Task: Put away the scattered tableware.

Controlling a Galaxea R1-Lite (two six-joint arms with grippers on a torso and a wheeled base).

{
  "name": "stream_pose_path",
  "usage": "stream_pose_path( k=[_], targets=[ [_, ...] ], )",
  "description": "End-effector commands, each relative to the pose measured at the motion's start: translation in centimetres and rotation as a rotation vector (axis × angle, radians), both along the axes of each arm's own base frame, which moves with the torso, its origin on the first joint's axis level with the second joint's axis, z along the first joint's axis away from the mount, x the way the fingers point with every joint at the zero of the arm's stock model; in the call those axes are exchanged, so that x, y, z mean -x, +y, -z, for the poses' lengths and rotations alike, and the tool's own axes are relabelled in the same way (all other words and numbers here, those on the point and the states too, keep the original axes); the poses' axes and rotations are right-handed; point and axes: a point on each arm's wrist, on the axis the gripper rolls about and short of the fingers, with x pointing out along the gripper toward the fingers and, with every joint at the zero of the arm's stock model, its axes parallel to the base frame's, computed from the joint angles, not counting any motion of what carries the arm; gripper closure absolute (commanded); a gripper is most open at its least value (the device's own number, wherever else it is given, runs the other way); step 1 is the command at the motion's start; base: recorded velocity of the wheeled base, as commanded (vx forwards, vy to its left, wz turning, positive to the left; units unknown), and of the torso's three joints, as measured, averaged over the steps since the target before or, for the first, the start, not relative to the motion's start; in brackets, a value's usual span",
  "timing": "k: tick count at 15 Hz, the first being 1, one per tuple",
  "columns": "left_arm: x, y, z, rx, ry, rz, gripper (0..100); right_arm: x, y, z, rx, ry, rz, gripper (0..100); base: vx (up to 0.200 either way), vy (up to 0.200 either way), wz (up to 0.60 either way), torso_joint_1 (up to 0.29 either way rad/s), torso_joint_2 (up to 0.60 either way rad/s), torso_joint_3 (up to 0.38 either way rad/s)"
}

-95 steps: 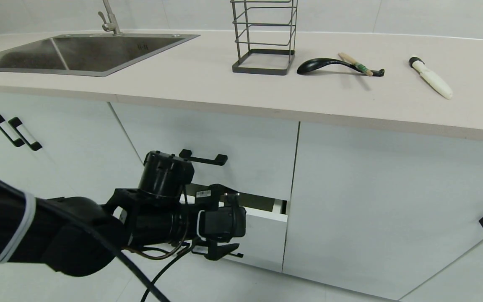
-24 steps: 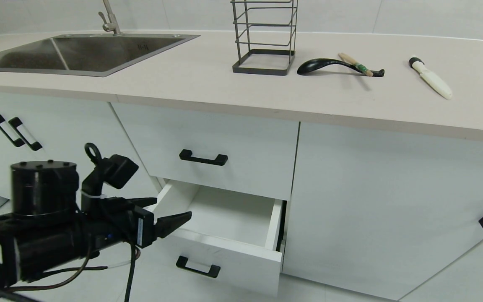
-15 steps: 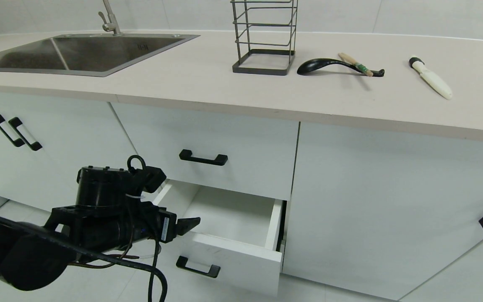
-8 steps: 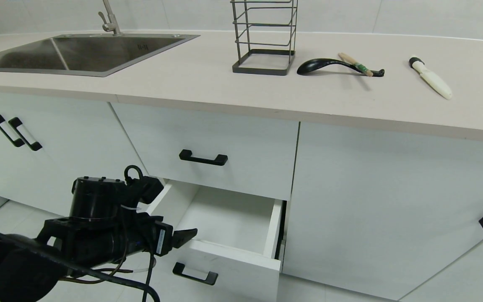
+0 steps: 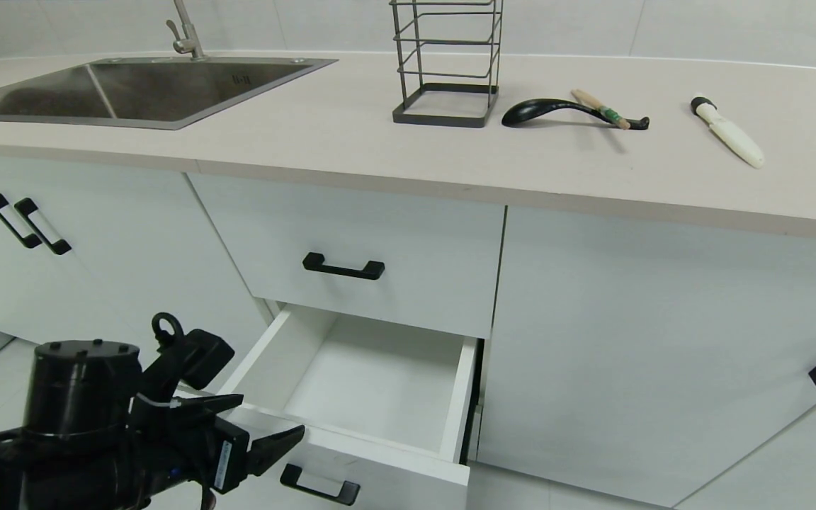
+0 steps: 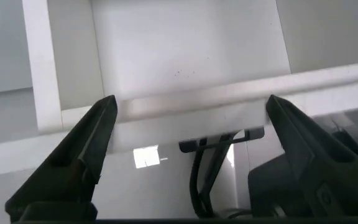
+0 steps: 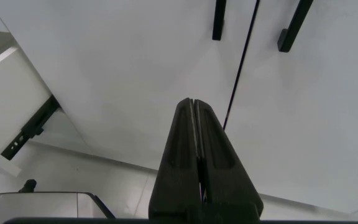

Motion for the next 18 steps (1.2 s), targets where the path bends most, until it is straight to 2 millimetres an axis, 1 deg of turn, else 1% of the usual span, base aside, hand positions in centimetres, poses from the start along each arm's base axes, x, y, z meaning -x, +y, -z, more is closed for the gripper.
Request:
stream_pose_path(
  k=[1,3,7,8,9,10,12,14,16,18],
  targets=[
    [1.4,0.4,-0.5,0.008,-0.032,0.001,0,0.0,0.0,0.0,0.000,0.001,0.000,100,0.000,0.000,0.00,0.000,0.00,0.000],
    [1.9,0.5,-1.2,0.017,-0.068,0.001,0,0.0,0.0,0.0,0.000,0.001,0.000,100,0.000,0.000,0.00,0.000,0.00,0.000],
    [1.9,0.5,-1.4,0.022,-0.087,0.003,0,0.0,0.0,0.0,0.000,0.001,0.000,100,0.000,0.000,0.00,0.000,0.00,0.000],
    [2.2,0.6,-1.7,0.026,-0.104,0.003,0,0.0,0.0,0.0,0.000,0.001,0.000,100,0.000,0.000,0.00,0.000,0.00,0.000],
    [2.9,0.8,-2.3,0.036,-0.144,0.002,0,0.0,0.0,0.0,0.000,0.001,0.000,100,0.000,0.000,0.00,0.000,0.00,0.000],
    [3.9,1.1,-3.1,0.050,-0.197,0.001,0,0.0,0.0,0.0,0.000,0.001,0.000,100,0.000,0.000,0.00,0.000,0.00,0.000],
    [6.9,1.9,-5.0,0.066,-0.373,-0.020,0,0.0,0.0,0.0,0.002,0.001,-0.001,100,0.000,0.000,0.00,0.000,0.00,0.000],
    [9.8,2.8,-6.2,0.027,-0.539,-0.031,0,0.0,0.0,0.0,0.002,0.001,-0.001,100,0.000,0.000,0.00,0.000,0.00,0.000],
    [13.9,4.4,-5.8,0.030,-0.701,-0.129,0,0.0,0.0,0.0,0.000,0.001,0.000,100,0.000,0.000,0.00,0.000,0.00,0.000],
    [15.6,4.8,-5.1,0.031,-0.762,-0.164,0,0.0,0.0,0.0,0.000,0.001,0.000,100,0.000,0.000,0.00,0.000,0.00,0.000]
  ],
)
